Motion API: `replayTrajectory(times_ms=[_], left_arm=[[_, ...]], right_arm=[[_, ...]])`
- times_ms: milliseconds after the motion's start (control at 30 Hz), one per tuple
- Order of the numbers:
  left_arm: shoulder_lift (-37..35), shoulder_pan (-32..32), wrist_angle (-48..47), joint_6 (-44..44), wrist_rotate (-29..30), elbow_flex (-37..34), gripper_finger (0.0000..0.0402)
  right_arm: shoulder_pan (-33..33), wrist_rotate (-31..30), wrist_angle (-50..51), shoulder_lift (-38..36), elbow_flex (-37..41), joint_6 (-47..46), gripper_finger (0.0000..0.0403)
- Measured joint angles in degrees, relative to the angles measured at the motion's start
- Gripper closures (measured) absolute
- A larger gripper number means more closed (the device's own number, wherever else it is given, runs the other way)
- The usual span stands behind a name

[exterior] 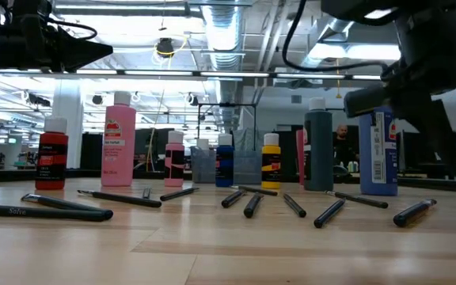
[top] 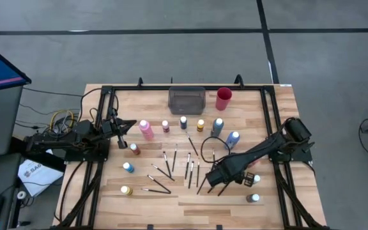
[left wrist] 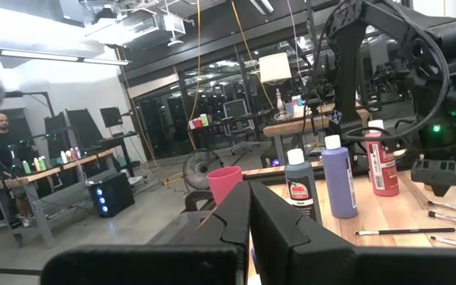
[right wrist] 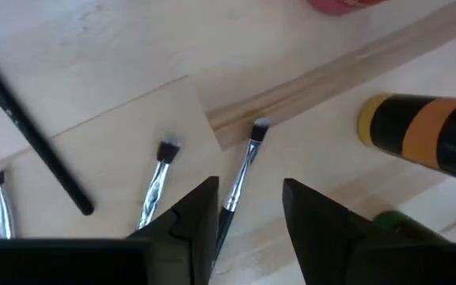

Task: Pick & Place Paint Supplies
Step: Put the black paintbrush into the red cup

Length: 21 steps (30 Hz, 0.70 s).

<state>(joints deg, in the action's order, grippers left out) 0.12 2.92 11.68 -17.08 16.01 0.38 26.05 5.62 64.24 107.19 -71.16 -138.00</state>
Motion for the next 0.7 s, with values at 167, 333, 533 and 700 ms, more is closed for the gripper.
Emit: replayTrajectory(times_ms=[167,333,533,700], left_arm=[[0.0,0.0,-0.02,0.0,0.02,-0.01,0.0399],[0.18,0.0,-0.07,0.0,0.0,0.0,0.0399],[0.39,0.0,0.13,0.0,0.02,-0.02,0.0399],[0.39,0.0,0.33,0.0,0.02,-0.02,0.0399]], right_arm=[[-0.25,0.5,-1.22,-0.54,2.78,-0.08,0.0246],[-0.21,0.54,-6.25,-0.85,5.8,-0.06,0.0241],[-0.32,2.13,-10.73,-1.2,9.42,-0.04,0.0249],[-0.26,1.77,-9.96,-1.07,9.52,0.26,0.0252]])
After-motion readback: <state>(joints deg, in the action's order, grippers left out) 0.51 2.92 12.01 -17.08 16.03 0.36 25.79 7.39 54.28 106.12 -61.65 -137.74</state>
